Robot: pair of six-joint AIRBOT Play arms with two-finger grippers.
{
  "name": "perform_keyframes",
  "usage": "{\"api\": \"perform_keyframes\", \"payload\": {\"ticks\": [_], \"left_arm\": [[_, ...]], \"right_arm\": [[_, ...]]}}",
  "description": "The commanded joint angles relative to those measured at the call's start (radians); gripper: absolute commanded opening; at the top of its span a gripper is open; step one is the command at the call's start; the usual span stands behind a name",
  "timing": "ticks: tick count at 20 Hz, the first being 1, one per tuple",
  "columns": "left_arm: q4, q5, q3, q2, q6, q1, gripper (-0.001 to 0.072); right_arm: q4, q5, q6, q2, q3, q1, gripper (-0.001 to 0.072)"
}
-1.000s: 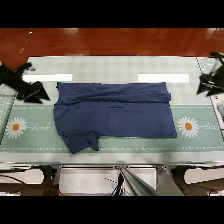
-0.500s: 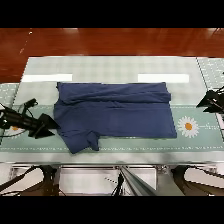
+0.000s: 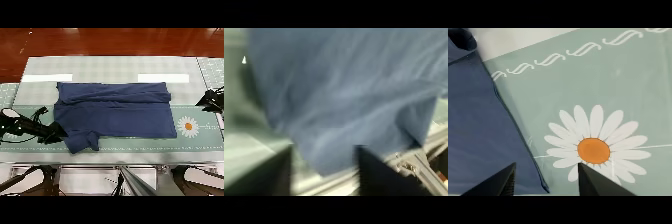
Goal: Fold the shirts.
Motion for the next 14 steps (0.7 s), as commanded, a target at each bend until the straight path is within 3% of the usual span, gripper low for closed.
{"api": "perform_keyframes", "payload": {"ticks": [1,2,3,4,5,10,12,14], "left_arm": [[-0.056,0.132,-0.007,-0.028,-0.040,-0.077,0.0319],[-0.078,0.150,-0.006,-0.034,-0.040,-0.093,0.0319],[-0.076,0.154,-0.006,-0.038,-0.039,-0.103,0.0275],[-0.061,0.149,-0.006,-0.043,-0.040,-0.103,0.0110],[-0.045,0.140,-0.006,-0.045,-0.039,-0.100,0.0029],[-0.024,0.116,-0.006,-0.044,-0.023,-0.090,0.0030],[-0.024,0.116,-0.006,-0.044,-0.020,-0.090,0.0030],[-0.025,0.115,-0.006,-0.043,-0.013,-0.090,0.0030]], "right_arm": [[0.003,0.003,0.001,0.001,-0.001,0.000,0.0468],[-0.002,0.004,0.001,0.001,-0.001,0.000,0.0467],[-0.025,0.004,0.001,0.001,-0.001,0.000,0.0468],[-0.068,0.008,0.007,0.001,-0.001,0.000,0.0467],[-0.113,0.013,0.023,0.001,-0.002,-0.001,0.0467],[-0.076,0.026,0.005,0.018,-0.134,-0.011,0.0473],[0.061,0.026,-0.068,0.022,-0.241,-0.011,0.0576],[0.109,0.023,-0.094,0.022,-0.314,-0.011,0.0579]]}}
